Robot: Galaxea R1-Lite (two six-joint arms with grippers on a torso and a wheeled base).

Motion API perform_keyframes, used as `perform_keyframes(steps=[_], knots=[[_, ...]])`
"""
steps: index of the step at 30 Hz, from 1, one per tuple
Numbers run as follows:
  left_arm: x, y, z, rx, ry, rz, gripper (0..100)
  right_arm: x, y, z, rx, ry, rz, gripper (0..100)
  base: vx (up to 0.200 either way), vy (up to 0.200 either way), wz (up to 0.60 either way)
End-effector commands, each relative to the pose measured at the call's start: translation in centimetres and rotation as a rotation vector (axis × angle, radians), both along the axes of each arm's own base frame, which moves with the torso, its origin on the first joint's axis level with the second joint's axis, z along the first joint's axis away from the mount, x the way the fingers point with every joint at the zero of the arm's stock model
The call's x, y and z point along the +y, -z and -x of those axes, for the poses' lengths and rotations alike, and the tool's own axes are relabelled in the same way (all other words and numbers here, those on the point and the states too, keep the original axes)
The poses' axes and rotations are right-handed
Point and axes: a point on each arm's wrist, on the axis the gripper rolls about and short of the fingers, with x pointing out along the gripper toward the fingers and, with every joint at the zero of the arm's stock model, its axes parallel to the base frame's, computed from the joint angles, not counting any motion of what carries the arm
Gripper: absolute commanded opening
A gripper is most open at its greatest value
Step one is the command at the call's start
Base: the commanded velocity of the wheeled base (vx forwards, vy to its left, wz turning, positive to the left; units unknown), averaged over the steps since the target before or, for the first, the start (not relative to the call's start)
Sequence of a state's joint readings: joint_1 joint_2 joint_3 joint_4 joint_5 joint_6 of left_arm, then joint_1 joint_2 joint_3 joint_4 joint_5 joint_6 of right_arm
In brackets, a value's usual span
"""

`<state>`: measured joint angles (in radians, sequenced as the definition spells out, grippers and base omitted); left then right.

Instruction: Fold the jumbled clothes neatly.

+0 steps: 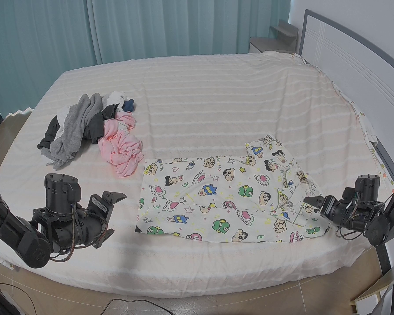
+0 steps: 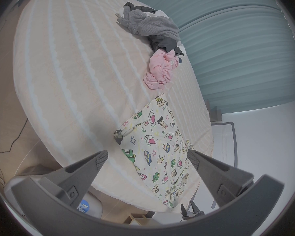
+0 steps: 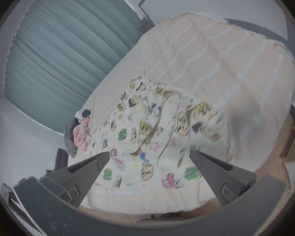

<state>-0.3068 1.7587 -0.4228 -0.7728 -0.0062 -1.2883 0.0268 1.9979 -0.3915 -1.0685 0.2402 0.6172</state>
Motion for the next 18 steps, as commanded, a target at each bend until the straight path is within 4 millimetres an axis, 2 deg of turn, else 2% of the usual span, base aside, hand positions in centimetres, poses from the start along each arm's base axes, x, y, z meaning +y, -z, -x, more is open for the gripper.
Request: perform_keyframes(steps=[1,3,7,18], knots=[[0.0,0.2,0.1,0.007,0.002,-0.003,100,2.4,1.4,1.1,0.086,-0.044,-0.028,100,0.0,0.0,0.0],[-0.1,0.5,0.1,0.019,0.002,-0.007,100,2.5,3.0,0.8,0.139,-0.01,-0.002,100,0.0,0.0,0.0],[-0.1,0.8,-0.1,0.032,0.002,-0.011,100,2.7,4.8,0.5,0.203,0.042,-0.02,100,0.0,0.0,0.0],[-0.1,1.1,-0.1,0.04,0.0,-0.014,100,3.1,4.4,-0.9,0.175,0.083,-0.088,100,0.0,0.0,0.0]])
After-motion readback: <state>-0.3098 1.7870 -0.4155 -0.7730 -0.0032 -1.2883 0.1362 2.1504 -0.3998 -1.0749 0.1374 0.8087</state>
